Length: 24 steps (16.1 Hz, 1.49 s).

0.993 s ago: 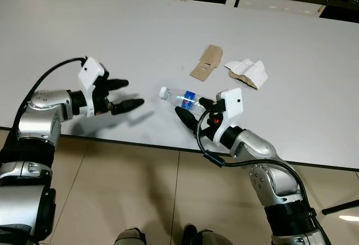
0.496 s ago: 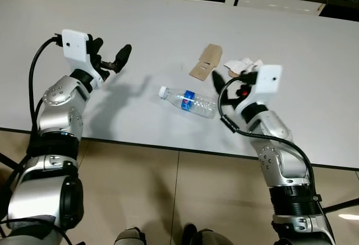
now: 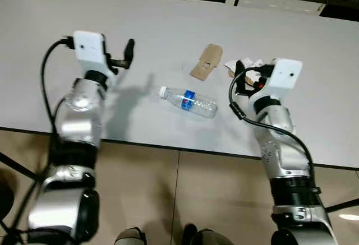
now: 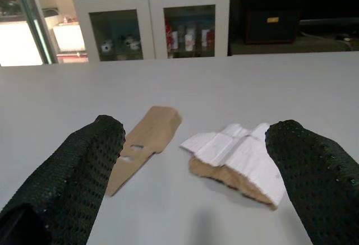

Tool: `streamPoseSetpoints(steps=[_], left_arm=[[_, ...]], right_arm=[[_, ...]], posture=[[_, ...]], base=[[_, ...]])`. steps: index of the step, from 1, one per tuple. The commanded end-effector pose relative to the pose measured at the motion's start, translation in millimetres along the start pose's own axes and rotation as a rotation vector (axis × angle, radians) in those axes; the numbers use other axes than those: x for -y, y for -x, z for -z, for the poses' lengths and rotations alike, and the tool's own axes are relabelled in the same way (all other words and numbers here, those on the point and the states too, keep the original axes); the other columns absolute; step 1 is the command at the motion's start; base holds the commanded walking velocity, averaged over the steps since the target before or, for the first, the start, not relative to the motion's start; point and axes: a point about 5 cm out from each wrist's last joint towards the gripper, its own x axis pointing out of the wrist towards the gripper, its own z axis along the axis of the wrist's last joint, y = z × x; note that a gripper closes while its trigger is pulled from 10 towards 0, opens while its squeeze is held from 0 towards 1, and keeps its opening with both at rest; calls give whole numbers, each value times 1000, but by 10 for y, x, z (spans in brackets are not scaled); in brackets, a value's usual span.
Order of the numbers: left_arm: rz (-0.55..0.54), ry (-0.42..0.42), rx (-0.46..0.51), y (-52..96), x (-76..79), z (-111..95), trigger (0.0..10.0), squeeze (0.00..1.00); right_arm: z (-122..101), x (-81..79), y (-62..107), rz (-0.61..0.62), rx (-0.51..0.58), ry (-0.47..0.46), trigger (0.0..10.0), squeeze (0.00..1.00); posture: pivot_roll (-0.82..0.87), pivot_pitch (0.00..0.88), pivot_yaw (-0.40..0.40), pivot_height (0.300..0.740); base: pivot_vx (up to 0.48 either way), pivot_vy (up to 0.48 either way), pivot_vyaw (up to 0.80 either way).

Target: Picking trash to rubbish bin

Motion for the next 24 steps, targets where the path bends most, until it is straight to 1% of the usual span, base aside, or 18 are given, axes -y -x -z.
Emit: streamPoseSetpoints(steps=[1,3,6,13,15,19,21,22,24], left_arm=[[5,-36,16,5,68,-28,10000,0],[-10,-42,13,1,97,-41,10000,0],[-25,-52,7,1,67,-45,10000,0],[-37,-69,-1,21,40,-38,10000,0],[-14,-67,2,31,35,-38,10000,0],[5,-116,-12,15,-142,-89,10000,0],[-10,-119,-16,8,-186,-105,10000,0],[-29,-105,-9,9,-196,-114,10000,0],[-32,-101,-16,20,-160,-85,10000,0]], right_arm=[[-9,10,2,9,16,11,10000,0],[-11,48,1,24,19,16,10000,0],[1,78,-3,32,15,21,10000,0],[49,6,6,6,0,17,10000,0],[57,1,7,1,-5,17,10000,0],[103,-35,22,-24,-24,17,10000,0],[112,-47,34,-33,-26,14,10000,0],[116,-52,38,-36,-28,13,10000,0],[120,-67,33,-46,-34,16,10000,0]], posture=[[-39,151,-58,740],[-41,151,-55,740],[-39,152,-57,740],[-38,150,-59,740],[-38,152,-59,740],[-36,154,-56,740],[-33,154,-56,740],[-33,153,-58,740],[-36,153,-60,740]], base=[[0,0,0],[0,-137,0],[0,-369,0],[0,-462,0],[0,0,0],[0,0,0],[0,0,0],[0,0,0],[341,0,0]])
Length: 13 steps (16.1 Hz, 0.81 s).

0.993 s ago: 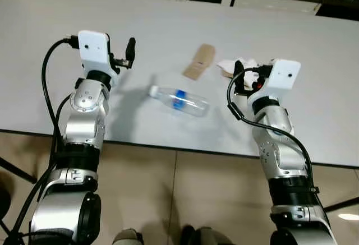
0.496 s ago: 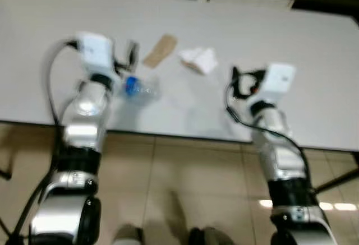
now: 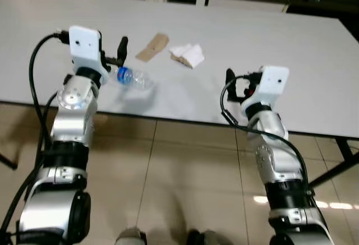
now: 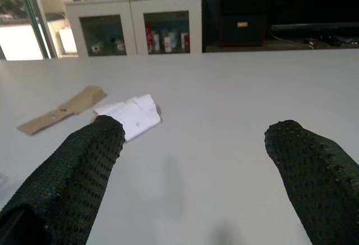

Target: Picking trash to rubbish bin

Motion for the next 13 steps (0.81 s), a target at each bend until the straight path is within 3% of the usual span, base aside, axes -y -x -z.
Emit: streamPoseSetpoints(steps=[1,13], left_arm=[[-6,2,-1,-7,18,-13,10000,0],[-9,5,-2,-8,13,-17,10000,0]], right_arm=[[-20,1,-7,-2,1,5,10000,0],[15,-15,9,-16,-12,1,10000,0]], posture=[[-37,154,-60,740],[-34,153,-58,740]], base=[[394,0,0],[391,0,0]])
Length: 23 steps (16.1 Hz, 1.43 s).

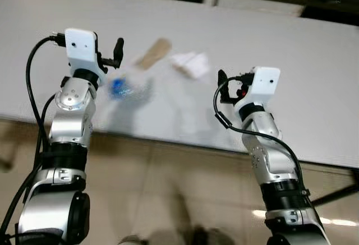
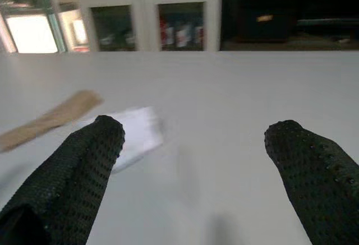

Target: Picking trash to rubbish bin

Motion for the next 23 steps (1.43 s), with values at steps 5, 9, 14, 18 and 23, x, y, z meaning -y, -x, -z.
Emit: streamPoseSetpoints(steps=[5,9,14,18,23], left_arm=[[27,-5,17,-29,56,-50,10000,0],[48,8,49,-33,92,-93,10000,0],[42,-11,40,-29,5,-90,10000,0],[133,-99,9,-39,-183,-162,10000,0],[427,-322,-215,201,-499,14,10000,0]], right_arm=[[6,60,11,18,-4,-3,10000,0],[12,32,12,4,-7,-5,10000,0],[31,36,18,6,-14,-9,10000,0],[29,36,16,-3,-18,-7,10000,0],[100,-26,41,-44,-49,-17,10000,0]], posture=[[-29,140,-56,740],[-29,143,-57,740],[-25,152,-58,740],[-27,158,-54,740],[-13,165,-55,740]], base=[[375,0,0],[0,0,0],[0,0,0],[0,0,0],[0,0,0]])
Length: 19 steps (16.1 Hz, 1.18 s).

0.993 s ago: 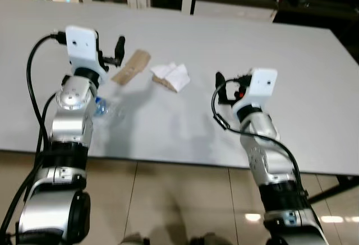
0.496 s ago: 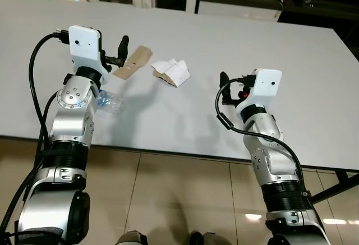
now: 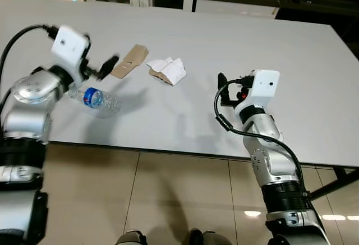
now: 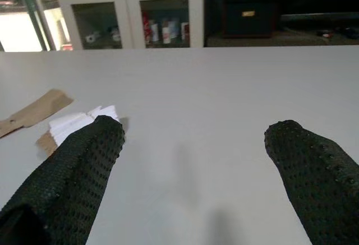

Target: Picking trash to rubbish bin

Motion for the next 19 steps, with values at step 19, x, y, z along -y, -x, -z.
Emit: streamPoseSetpoints(steps=[19], left_arm=[[668,-6,-275,498,-350,-59,10000,0]], right_arm=[[74,-559,520,-782,-144,-246,10000,0]], posture=[[-3,147,-55,740]], base=[[0,0,0]])
